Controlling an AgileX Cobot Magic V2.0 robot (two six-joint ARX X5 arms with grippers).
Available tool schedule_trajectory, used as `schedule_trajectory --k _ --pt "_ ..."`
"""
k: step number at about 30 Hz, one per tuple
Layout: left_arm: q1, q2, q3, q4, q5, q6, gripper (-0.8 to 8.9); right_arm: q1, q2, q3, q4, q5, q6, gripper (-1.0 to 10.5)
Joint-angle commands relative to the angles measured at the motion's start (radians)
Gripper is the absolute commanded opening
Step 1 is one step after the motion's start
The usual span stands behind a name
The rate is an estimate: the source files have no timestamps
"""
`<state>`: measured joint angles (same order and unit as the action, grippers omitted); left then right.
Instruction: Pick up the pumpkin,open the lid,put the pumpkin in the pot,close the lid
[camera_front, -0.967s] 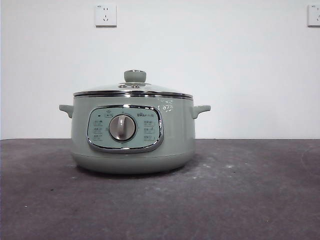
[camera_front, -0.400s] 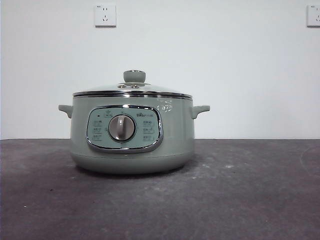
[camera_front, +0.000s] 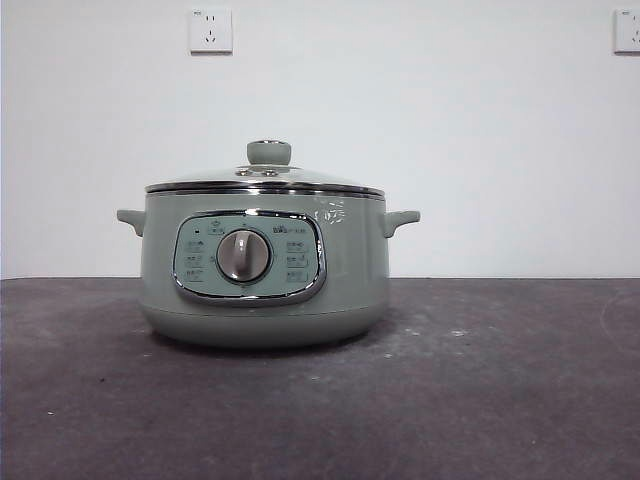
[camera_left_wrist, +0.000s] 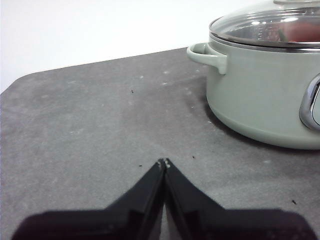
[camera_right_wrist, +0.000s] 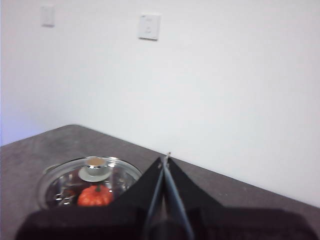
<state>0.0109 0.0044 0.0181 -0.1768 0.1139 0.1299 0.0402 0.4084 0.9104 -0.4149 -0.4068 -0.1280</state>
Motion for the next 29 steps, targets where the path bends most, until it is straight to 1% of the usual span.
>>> schedule_trajectory --k 1,3,7,10,12,16,22,29 --pt "0.003 -0.003 -0.016 0.003 -0.004 -0.006 -0.04 -0.012 -0.066 -0.189 0.097 0.061 0.105 0.0" --pt "0.003 -0.003 -0.016 0.003 -0.004 -0.006 -0.03 -0.013 -0.110 -0.296 0.141 0.119 0.131 0.0" --pt "0.003 -0.003 -0.016 0.003 -0.004 -0.006 -0.04 -0.013 -0.196 -0.468 0.210 0.197 0.185 0.0" --pt "0.003 -0.003 -0.016 0.003 -0.004 -0.006 -0.04 -0.011 -0.256 -0.577 0.255 0.307 0.222 0.0" --pt "0.003 -0.003 -0.016 0.003 -0.004 -0.006 -0.04 -0.006 -0.288 -0.642 0.291 0.356 0.238 0.0" --pt "0.003 -0.003 -0.016 0.003 -0.004 -0.006 -0.04 0.005 -0.328 -0.735 0.332 0.392 0.238 0.0" --pt "0.003 -0.003 -0.016 0.003 -0.004 -0.006 -0.04 0.009 -0.372 -0.841 0.332 0.387 0.232 0.0" --pt "0.003 -0.003 -0.016 0.003 -0.004 -0.006 -0.04 0.016 -0.407 -0.902 0.328 0.383 0.231 0.0"
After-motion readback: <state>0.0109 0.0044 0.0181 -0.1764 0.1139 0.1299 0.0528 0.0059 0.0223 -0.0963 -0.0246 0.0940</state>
